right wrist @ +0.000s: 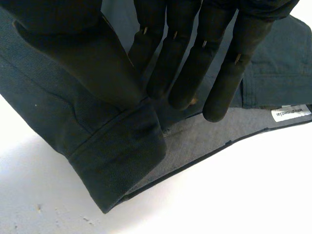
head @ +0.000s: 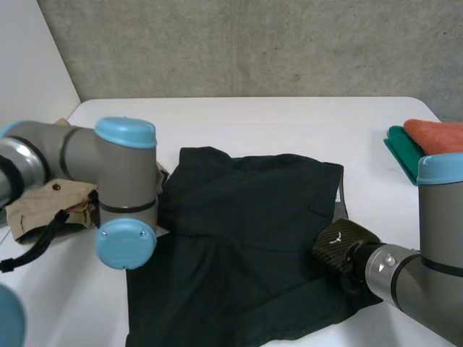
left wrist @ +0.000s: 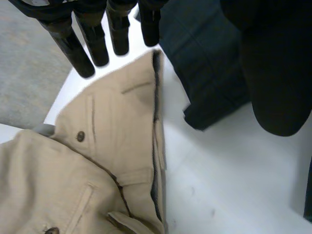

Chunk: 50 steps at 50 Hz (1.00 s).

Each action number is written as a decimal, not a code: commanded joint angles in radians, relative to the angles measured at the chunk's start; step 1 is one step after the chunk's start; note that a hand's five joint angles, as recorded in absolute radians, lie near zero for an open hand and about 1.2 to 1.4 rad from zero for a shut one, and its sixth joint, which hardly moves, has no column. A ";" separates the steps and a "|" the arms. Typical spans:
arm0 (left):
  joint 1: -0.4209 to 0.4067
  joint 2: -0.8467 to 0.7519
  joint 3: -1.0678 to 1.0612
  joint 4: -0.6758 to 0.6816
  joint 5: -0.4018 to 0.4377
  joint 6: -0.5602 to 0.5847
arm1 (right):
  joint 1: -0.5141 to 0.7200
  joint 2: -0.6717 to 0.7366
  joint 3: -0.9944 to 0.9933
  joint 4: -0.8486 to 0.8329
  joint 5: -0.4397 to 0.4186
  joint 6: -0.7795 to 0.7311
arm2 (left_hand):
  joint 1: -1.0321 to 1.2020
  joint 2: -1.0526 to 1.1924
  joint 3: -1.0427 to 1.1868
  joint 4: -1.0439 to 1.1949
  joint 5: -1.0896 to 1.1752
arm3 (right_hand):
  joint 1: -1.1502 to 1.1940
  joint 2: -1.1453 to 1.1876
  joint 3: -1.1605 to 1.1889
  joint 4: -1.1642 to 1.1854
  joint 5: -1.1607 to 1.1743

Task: Fold the laundry.

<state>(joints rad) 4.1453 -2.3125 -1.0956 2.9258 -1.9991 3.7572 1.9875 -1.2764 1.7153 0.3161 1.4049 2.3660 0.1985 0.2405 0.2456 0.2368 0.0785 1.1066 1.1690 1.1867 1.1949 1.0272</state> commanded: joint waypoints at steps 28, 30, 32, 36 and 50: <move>0.059 0.437 -0.547 -0.283 0.385 -0.335 | 0.017 0.123 -0.246 -0.046 0.125 0.269 | 0.115 0.073 0.068 0.076 0.060 | 0.290 0.227 0.210 0.201 0.195; 0.047 0.412 -0.546 -0.271 0.378 -0.329 | 0.016 0.117 -0.235 -0.051 0.123 0.269 | 0.138 0.096 0.091 0.100 0.084 | 0.290 0.227 0.210 0.201 0.195; 0.024 0.369 -0.540 -0.251 0.365 -0.329 | 0.011 0.106 -0.220 -0.060 0.121 0.269 | 0.229 0.187 0.182 0.190 0.174 | 0.290 0.227 0.210 0.201 0.195; -0.011 0.335 -0.530 -0.237 0.355 -0.341 | 0.001 0.091 -0.201 -0.071 0.117 0.268 | 1.111 1.069 1.064 1.073 1.056 | 0.290 0.227 0.210 0.201 0.195; -0.047 0.390 -0.501 -0.277 0.382 -0.375 | -0.027 0.089 -0.204 -0.052 0.105 0.207 | 1.198 1.156 1.151 1.159 1.143 | 0.290 0.227 0.210 0.201 0.195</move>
<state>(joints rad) 4.0850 -1.9411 -1.6169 2.6492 -1.6029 3.3766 1.9613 -1.1919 1.5176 0.2539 1.5186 2.5991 1.1906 1.1929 1.1849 1.1941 0.0539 1.1067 1.1690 1.1868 1.1952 1.0296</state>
